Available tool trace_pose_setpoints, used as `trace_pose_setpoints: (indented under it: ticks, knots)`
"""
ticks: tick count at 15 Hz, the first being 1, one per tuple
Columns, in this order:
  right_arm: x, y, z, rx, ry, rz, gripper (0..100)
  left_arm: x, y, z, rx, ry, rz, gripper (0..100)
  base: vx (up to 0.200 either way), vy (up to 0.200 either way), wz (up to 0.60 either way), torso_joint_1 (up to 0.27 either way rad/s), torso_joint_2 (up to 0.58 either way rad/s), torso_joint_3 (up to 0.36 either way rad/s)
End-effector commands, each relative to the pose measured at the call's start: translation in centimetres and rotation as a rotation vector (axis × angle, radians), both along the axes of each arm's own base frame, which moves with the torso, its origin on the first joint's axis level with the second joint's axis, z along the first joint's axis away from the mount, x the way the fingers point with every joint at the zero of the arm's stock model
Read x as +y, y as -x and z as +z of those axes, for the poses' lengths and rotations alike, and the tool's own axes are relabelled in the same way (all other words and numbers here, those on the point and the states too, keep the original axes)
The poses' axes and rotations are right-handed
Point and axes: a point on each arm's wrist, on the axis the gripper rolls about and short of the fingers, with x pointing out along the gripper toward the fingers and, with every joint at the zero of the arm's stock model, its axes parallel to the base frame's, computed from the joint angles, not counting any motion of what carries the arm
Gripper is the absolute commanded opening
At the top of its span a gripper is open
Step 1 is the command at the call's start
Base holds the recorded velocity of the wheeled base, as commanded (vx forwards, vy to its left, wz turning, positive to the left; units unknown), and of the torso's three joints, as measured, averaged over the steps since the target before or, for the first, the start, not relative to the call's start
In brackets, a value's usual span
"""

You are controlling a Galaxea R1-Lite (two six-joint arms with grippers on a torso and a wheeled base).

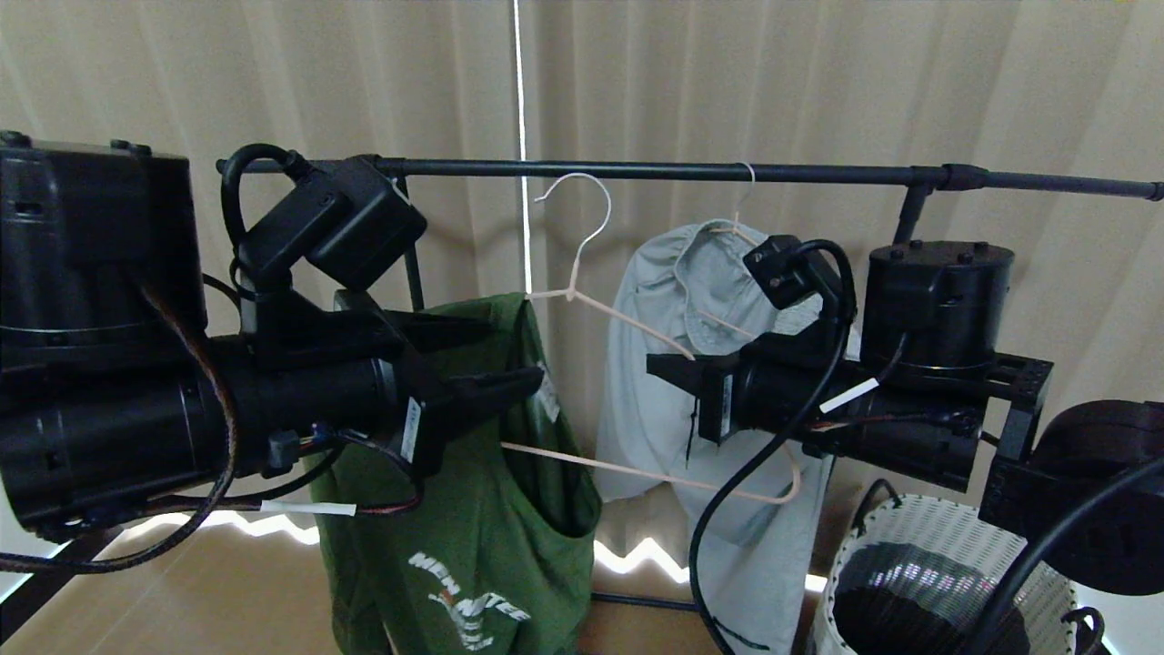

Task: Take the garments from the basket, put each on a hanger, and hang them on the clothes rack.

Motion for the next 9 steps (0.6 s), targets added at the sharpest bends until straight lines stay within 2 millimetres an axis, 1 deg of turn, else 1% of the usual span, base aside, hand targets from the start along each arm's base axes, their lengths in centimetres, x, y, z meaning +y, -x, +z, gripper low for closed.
trace_pose_setpoints:
  ticks: [1,3,6,8,9]
  knots:
    - [-0.5,0.5,0.9,-0.024,-0.017,-0.004,0,0.2,0.1,0.1,-0.008,0.001,0.003,100,0.000,0.000,0.00,0.000,0.00,0.000]
    - [-1.3,0.4,1.2,-0.057,0.004,-0.017,0,0.5,0.5,0.6,-0.026,0.015,0.006,100,0.000,0.000,0.00,0.000,0.00,0.000]
    - [-2.4,0.5,1.8,-0.080,0.005,-0.042,0,1.2,1.5,1.1,-0.050,0.030,0.006,100,0.000,0.000,0.00,0.000,0.00,0.000]
    - [-3.8,0.6,2.4,-0.105,0.011,-0.074,0,1.9,2.3,1.8,-0.086,0.056,0.008,100,0.000,0.000,0.00,0.000,0.00,0.000]
    - [-4.4,0.9,2.4,-0.127,0.036,-0.081,0,2.1,2.4,2.2,-0.110,0.066,0.011,100,0.000,0.000,0.00,0.000,0.00,0.000]
